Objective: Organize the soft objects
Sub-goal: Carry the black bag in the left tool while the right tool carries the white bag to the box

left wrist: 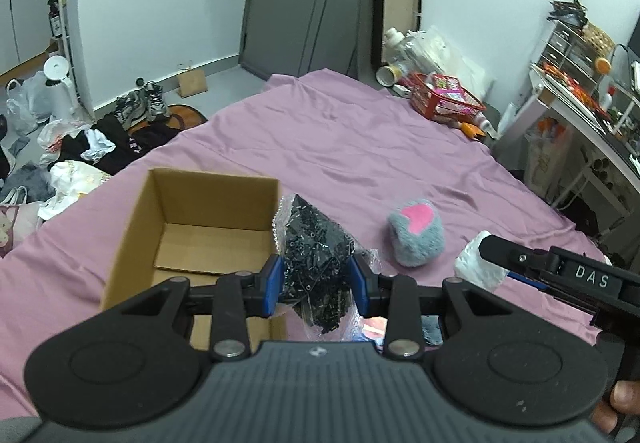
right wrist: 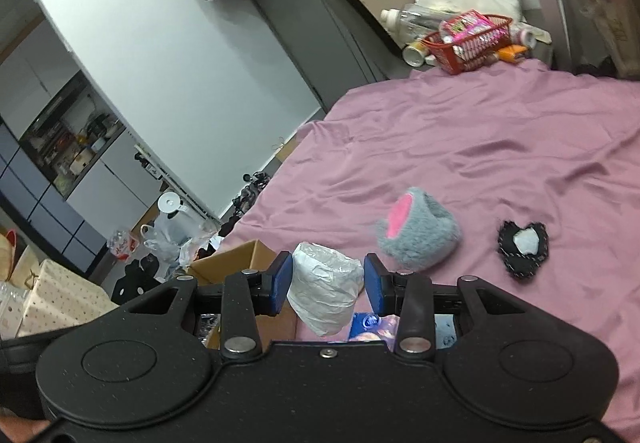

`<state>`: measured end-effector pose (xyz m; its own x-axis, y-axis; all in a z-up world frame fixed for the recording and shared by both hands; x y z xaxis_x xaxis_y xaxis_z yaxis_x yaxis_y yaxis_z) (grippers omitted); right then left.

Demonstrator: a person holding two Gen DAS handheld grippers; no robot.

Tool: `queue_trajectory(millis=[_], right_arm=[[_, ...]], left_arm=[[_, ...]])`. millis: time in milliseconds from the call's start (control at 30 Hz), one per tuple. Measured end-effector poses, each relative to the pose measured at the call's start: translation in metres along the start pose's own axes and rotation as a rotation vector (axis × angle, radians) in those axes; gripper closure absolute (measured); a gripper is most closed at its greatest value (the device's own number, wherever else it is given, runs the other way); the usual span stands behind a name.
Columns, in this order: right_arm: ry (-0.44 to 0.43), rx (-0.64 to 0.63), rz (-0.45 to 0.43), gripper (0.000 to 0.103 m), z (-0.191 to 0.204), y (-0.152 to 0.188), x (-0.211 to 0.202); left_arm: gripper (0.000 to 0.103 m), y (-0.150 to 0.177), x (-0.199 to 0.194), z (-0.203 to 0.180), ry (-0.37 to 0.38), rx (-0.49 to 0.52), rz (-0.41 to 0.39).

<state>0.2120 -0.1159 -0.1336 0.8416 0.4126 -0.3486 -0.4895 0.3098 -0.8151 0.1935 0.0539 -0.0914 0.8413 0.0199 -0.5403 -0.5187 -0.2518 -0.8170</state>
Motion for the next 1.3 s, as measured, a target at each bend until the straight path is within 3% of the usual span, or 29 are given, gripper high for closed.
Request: queue_trajectory(millis=[600,1300], right_arm=[[-0.081,-0.119,-0.058,0.065,0.068,0.009,0.026],[-0.11,-0.12,0.041,0.065,0.105,0.037,0.098]], left_arm=[[0.068,-0.02,0.014,0.073,-0.03,-0.05,-0.005],[0.068,-0.02,0.08,0.139,-0.076,-0.093,0.086]])
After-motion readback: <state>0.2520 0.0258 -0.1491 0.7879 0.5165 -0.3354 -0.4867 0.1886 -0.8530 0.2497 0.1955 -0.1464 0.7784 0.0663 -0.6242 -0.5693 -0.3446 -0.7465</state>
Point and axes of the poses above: each gripper's, at about its wrist camera, not at the fingertips, and x roughly the way its jaws point, z to its left, y to its underside, the point moved 5 cm from there along x, roughly the way its jaws point, and after that the axes turned 14 degrees about -z, right-handed, at the moved point
